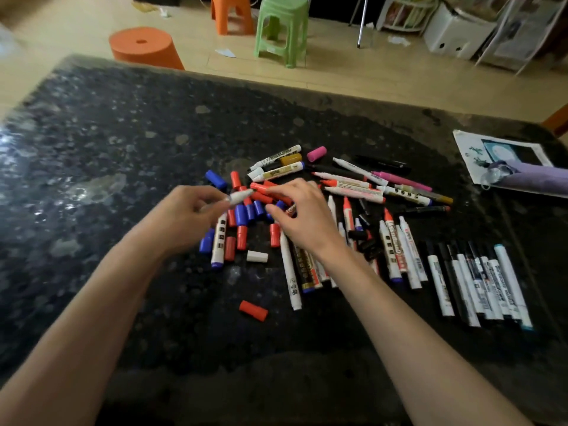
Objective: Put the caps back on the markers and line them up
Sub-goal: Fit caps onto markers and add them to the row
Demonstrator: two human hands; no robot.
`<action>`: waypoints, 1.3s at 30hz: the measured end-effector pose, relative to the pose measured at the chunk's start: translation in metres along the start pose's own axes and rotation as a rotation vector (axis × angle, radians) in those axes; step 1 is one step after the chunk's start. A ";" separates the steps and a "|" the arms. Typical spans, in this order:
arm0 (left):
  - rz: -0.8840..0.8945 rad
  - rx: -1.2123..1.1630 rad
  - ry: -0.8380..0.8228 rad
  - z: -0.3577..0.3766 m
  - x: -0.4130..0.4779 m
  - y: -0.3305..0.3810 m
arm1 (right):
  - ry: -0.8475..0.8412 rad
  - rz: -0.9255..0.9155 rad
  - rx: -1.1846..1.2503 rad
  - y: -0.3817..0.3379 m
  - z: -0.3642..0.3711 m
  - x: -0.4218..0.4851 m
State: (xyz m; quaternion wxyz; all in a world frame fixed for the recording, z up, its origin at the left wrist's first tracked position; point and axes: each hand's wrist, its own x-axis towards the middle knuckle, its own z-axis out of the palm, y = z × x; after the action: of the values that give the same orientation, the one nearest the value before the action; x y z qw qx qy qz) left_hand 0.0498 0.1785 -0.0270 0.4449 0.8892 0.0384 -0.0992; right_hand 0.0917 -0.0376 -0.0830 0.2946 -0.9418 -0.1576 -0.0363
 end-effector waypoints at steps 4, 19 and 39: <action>-0.107 -0.028 0.184 -0.025 -0.003 -0.016 | -0.007 -0.038 -0.044 -0.027 0.036 0.029; -0.118 0.023 0.097 -0.035 -0.012 -0.013 | 0.076 0.038 -0.062 -0.052 0.035 0.045; 0.149 0.086 -0.168 0.066 -0.005 0.063 | 0.113 0.260 0.637 0.026 -0.114 -0.097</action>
State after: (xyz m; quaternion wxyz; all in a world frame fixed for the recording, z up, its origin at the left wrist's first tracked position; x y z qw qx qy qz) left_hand 0.0451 0.0882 -0.0153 0.4139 0.8965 -0.0694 -0.1417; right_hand 0.0104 -0.1492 -0.0187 0.5842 -0.8112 -0.0233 0.0006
